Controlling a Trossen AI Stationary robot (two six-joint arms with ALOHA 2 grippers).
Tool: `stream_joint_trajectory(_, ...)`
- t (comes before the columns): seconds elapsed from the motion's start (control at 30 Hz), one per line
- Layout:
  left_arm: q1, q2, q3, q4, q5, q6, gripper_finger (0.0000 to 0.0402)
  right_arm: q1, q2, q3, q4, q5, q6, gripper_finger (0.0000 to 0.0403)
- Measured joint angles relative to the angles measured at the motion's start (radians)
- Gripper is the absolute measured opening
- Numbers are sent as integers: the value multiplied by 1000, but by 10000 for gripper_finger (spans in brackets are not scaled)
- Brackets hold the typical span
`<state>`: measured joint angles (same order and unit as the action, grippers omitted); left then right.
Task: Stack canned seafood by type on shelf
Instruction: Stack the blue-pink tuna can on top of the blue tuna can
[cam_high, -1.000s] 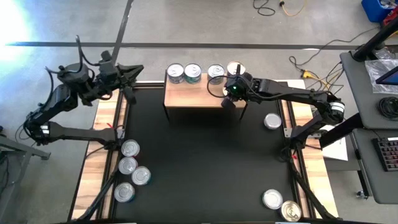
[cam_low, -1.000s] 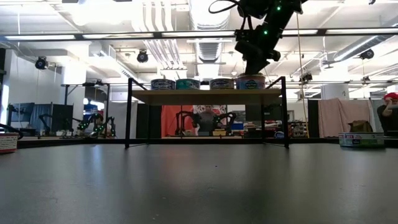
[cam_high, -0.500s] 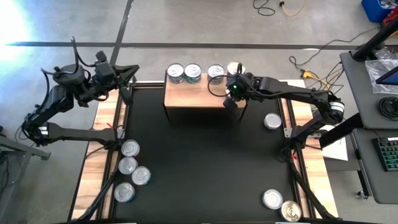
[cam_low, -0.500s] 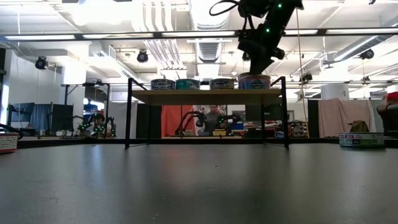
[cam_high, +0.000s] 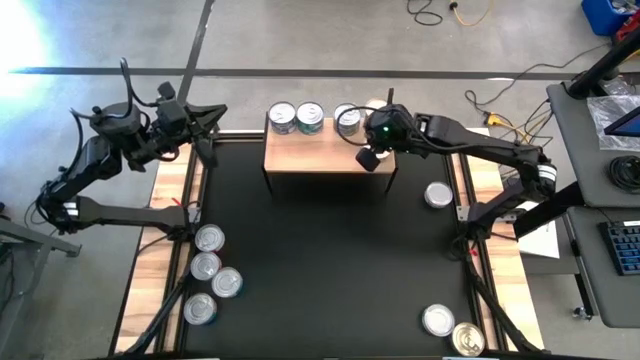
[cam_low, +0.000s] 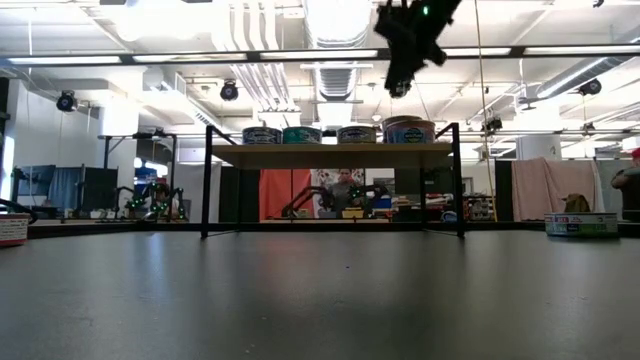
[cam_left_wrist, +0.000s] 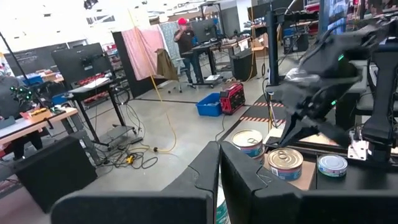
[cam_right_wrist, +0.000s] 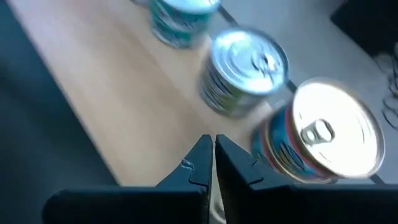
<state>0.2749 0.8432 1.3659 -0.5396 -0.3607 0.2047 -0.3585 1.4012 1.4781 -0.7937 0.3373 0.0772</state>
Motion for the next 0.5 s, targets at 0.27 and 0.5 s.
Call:
stream_joint_trajectory(0.27,0,17,0,13,0,-4,0,137,-20,42,10,-50,90,13)
stream_joint_trajectory(0.5,0,35,0,10,0,4,0,291,-19,40,-234,-347,384,13)
